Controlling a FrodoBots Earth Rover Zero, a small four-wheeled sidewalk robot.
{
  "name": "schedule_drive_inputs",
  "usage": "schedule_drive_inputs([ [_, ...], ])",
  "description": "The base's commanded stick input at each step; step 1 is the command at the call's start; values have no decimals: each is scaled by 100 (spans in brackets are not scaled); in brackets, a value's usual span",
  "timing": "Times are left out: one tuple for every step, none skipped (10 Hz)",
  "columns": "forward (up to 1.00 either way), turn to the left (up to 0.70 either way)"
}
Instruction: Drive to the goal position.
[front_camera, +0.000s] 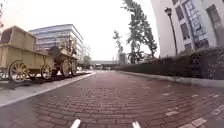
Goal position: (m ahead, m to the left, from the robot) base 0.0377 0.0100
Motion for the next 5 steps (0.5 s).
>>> schedule_drive_inputs([
  [45, 0],
  [45, 0],
  [45, 0],
  [45, 0],
  [20, 0],
])
